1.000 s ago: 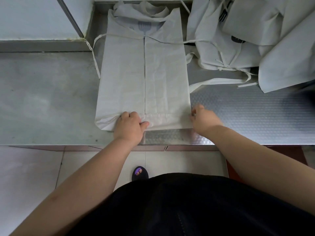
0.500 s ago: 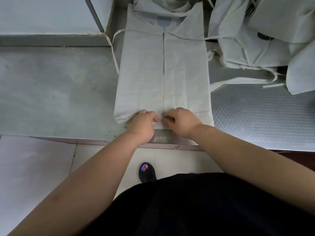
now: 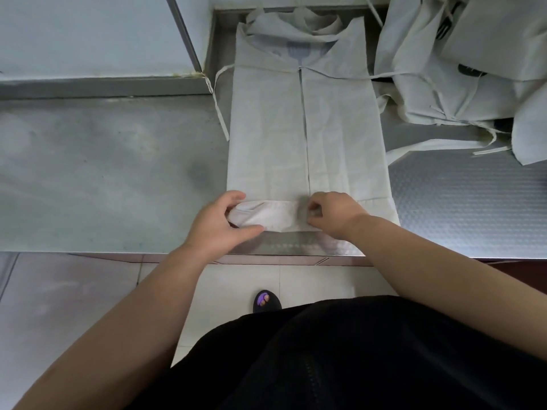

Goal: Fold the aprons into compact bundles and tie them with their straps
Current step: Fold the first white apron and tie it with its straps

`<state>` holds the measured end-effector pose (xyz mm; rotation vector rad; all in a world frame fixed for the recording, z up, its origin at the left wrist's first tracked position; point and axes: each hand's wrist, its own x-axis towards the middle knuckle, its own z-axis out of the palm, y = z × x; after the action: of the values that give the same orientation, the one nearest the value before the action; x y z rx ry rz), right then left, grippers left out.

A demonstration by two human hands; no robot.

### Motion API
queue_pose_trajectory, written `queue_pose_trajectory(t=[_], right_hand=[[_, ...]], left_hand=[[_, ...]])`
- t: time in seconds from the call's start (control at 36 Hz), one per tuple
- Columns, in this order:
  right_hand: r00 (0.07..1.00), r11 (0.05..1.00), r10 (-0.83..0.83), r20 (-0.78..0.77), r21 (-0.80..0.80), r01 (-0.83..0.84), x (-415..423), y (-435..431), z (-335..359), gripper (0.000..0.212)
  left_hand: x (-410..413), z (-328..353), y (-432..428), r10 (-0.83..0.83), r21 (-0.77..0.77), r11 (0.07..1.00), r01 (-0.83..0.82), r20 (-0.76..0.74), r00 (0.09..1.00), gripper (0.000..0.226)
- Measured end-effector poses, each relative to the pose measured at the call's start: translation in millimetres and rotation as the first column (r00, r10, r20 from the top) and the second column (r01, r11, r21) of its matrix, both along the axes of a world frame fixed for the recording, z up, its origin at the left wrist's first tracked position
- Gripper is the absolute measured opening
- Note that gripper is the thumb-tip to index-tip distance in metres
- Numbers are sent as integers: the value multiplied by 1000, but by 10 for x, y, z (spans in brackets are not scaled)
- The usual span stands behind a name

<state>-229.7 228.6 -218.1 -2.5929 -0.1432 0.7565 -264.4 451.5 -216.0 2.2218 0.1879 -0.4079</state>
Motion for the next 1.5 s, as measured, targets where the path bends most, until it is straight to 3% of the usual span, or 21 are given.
queue_pose_trajectory(t=[0.11, 0.25, 0.36, 0.42, 0.47, 0.53, 0.61, 0.67, 0.72, 0.92, 1.0, 1.11, 1.19, 1.28, 1.39, 1.5], right_hand=[[1000, 1000, -15, 17, 7, 15, 0, -4, 0, 23], [999, 998, -48, -3, 38, 48, 25, -14, -24, 24], [997, 995, -73, 18, 65, 71, -3, -27, -67, 24], [997, 995, -75, 32, 73, 72, -24, -40, -96, 22], [996, 996, -66, 54, 56, 63, -46, -45, -120, 22], [996, 999, -46, 77, 20, 44, -77, -44, -138, 24], [987, 997, 44, 152, -73, -33, -135, -66, -139, 37], [966, 983, 134, 221, -155, -101, -175, -98, -122, 48], [950, 972, 183, 253, -192, -136, -215, -164, -112, 53], [861, 960, 268, 433, -192, -203, -296, -274, -150, 41], [898, 956, 261, 355, -225, -189, -206, -236, -83, 51], [964, 973, 183, 195, -177, -149, -60, -285, 1, 36], [966, 951, 238, 99, -224, -211, 39, -358, 66, 39], [978, 952, 209, 13, -231, -200, 149, -490, 97, 43], [991, 968, 135, -15, -214, -135, 339, -605, 131, 17], [992, 971, 110, -65, -205, -121, 507, -708, 168, 23]], left_hand=[[47, -172, 135, 53, 37, 998, -52, -22, 998, 15], [108, -232, 187, 71, 304, 951, -63, -16, 997, 37], [112, -212, 180, 120, 529, 844, -93, -17, 993, 24], [93, -226, 155, 37, 600, 793, -104, 122, 992, 16], [77, -246, 87, -129, 536, 840, -85, 350, 928, 17], [83, -210, -10, -299, 452, 890, 62, 477, 827, 23], [107, -176, -144, -592, 462, 779, 424, 319, 740, 32], [102, -197, -178, -640, 449, 724, 523, 156, 752, 37], [96, -222, -171, -627, 458, 725, 514, 130, 768, 45], [146, -188, -207, -630, 508, 706, 493, 132, 766, 60], [201, -159, -244, -638, 552, 675, 490, 104, 763, 65], [362, -97, -279, -607, 592, 661, 460, 62, 792, 34], [508, -15, -265, -570, 581, 665, 469, -10, 822, 25], [638, 37, -181, -471, 500, 740, 450, -93, 877, 14], [749, 40, -30, -265, 254, 922, 292, -135, 955, 10], [775, -22, 41, -93, 233, 965, 117, -112, 989, 5]])
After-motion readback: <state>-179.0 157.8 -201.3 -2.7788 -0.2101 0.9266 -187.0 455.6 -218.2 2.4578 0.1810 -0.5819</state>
